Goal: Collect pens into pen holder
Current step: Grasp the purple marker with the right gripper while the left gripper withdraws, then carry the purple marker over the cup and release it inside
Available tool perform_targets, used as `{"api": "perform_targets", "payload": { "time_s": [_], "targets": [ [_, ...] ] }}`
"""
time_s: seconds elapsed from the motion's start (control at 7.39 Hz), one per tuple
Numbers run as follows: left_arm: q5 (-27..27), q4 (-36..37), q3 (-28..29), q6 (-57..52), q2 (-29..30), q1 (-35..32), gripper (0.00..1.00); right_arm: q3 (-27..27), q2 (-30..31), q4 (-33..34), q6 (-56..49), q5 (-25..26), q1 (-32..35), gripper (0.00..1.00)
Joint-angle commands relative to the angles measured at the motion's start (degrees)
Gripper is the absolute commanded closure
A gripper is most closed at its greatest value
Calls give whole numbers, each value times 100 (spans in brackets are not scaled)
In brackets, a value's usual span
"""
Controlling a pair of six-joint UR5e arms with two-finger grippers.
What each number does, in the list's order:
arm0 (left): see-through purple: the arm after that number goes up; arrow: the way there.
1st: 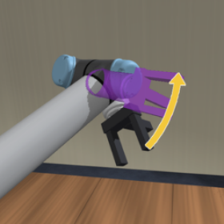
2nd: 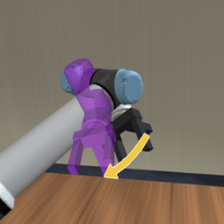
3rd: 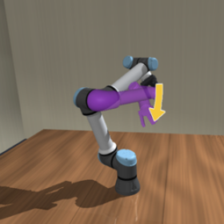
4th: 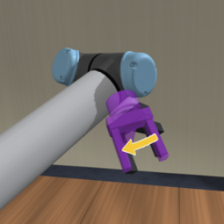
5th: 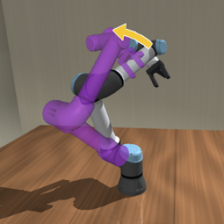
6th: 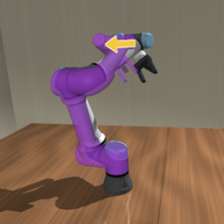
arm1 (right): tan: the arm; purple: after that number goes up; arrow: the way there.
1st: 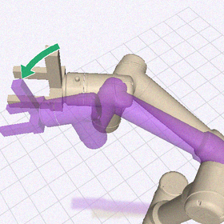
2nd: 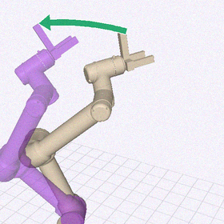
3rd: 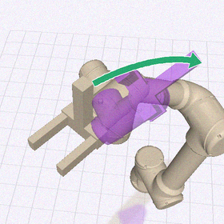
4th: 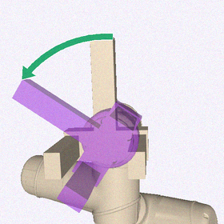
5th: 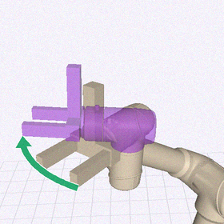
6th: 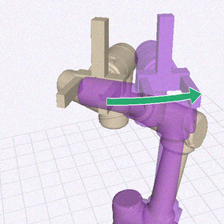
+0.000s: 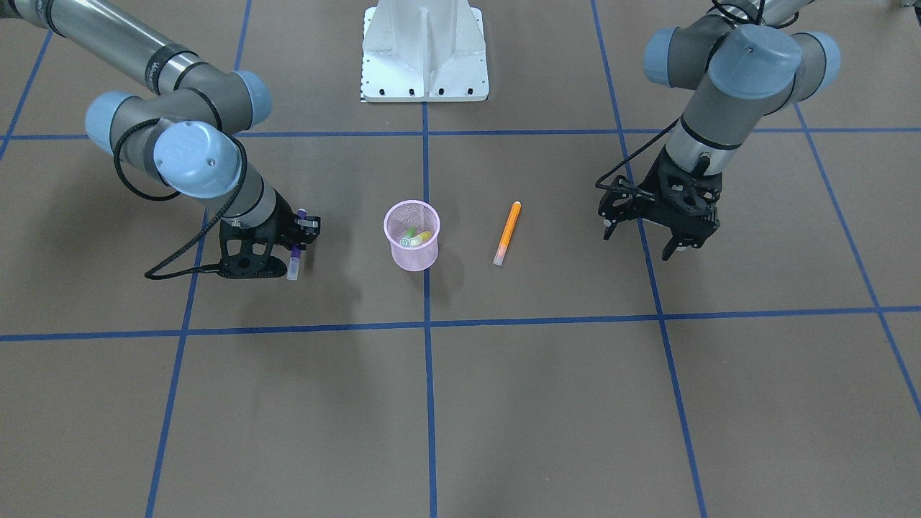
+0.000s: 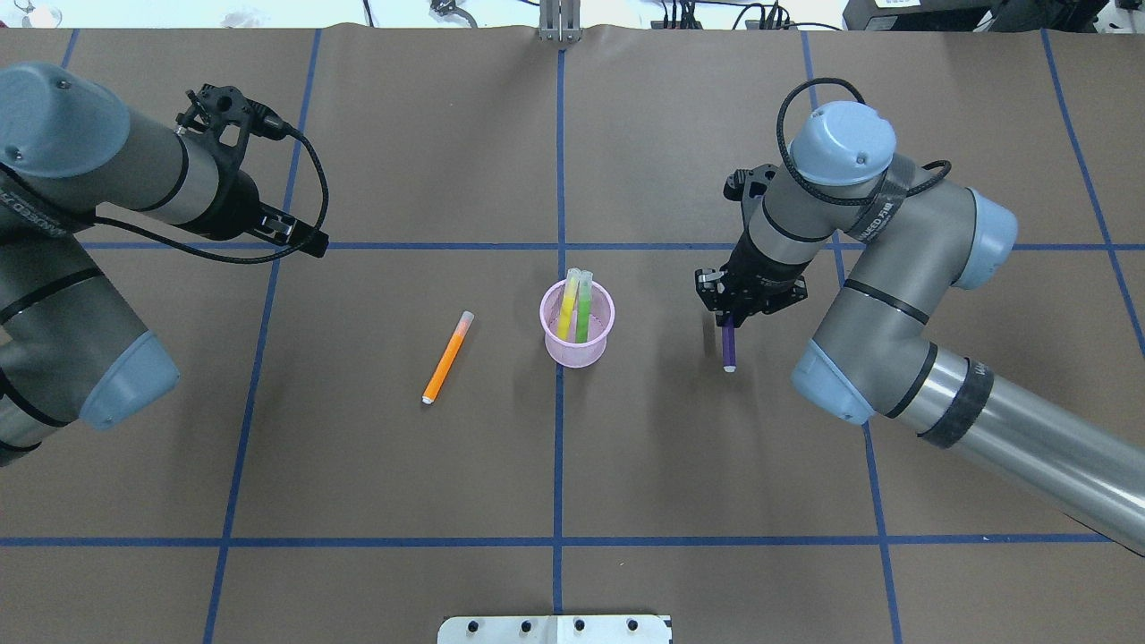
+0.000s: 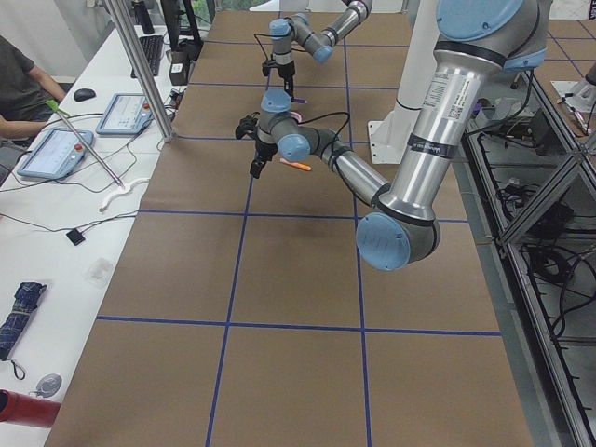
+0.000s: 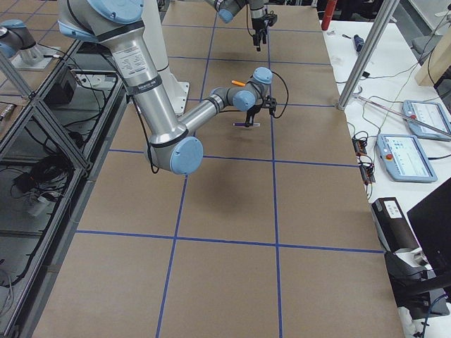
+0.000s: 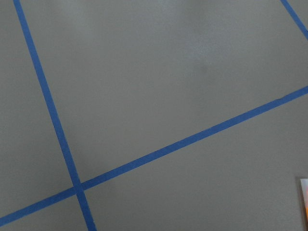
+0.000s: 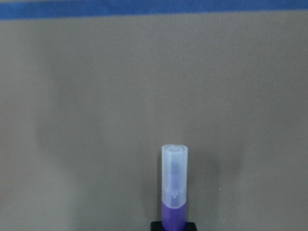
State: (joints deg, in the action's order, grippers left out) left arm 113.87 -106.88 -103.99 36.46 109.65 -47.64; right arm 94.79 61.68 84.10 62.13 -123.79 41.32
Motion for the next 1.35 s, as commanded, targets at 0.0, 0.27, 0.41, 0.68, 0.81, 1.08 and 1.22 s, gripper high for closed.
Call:
{"api": "perform_targets", "payload": {
  "time_s": [0.0,0.27,0.41,0.68,0.81,1.08,1.22],
  "targets": [
    [-5,-78,10,2,4,0,4,1143,72,98,1626,1273,-114,100],
    [-5,-70,28,2,4,0,4,1603,46,98,2868,2816,-753,100],
    [3,-69,28,2,-5,0,4,1622,-41,159,3275,4104,-1366,100],
    [12,-78,81,2,-5,0,4,1683,-112,335,3305,4609,-1618,100],
    [12,-70,90,2,-5,0,4,1657,-278,379,3314,4705,-1688,100],
    [12,-69,98,2,-14,0,4,1474,-542,388,3479,5090,-1924,100],
    [12,-69,107,2,-14,0,4,1246,-761,379,3498,5232,-2048,100]
  ]
}}
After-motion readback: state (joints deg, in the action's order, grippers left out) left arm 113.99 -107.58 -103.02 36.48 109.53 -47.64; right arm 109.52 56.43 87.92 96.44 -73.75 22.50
